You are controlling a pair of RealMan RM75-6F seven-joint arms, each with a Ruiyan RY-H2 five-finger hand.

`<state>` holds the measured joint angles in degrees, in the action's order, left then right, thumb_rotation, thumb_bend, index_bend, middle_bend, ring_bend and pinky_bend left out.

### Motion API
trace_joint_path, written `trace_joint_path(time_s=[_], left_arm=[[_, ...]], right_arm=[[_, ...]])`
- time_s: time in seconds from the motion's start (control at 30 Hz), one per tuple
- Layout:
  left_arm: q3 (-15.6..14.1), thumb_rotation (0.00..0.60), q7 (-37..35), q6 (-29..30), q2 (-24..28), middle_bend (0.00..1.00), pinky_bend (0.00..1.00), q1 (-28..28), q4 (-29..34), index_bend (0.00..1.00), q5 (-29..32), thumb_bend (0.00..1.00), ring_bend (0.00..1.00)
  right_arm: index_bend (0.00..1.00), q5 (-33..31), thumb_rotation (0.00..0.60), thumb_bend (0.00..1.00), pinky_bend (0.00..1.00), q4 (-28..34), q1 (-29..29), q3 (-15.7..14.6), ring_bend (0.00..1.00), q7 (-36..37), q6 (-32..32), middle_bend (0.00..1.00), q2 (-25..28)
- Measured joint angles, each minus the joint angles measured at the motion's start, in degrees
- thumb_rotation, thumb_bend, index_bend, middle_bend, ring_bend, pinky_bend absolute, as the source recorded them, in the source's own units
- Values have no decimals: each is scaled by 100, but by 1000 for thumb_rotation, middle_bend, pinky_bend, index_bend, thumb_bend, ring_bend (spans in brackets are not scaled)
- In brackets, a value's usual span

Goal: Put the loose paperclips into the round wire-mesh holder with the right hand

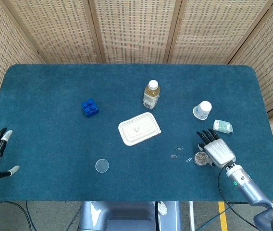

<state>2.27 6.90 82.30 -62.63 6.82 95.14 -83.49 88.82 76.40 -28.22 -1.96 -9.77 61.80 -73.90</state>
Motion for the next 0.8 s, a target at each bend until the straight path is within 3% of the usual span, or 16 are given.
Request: trace_joint_path(time_s=[0.07,0.17,0.23,0.53,0.8], left_arm=[[1,600,-11,28,6,0,0,-8,4,0,-16,0,0],[5,600,-42,76,21,0,0,-23,13,0,-43,0,0],[7,600,-58,114,33,0,0,-38,19,0,-59,0,0],[-13,600,-69,260,118,0,0,-122,100,0,-124,0,0],[-41,600,-160,438,227,0,0,-215,218,0,-255,0,0]], right_arm=[[311,20,600,172,19,177,64,27,0,86,197,50,144],[76,3,600,5,2,501,217,53,0,173,483,7,385],[3,-47,600,0,0,709,325,60,0,192,593,0,521],[0,-274,600,0,0,1548,1072,131,0,203,1699,0,857],[0,-193,600,0,0,1979,1807,203,0,-279,2847,0,877]])
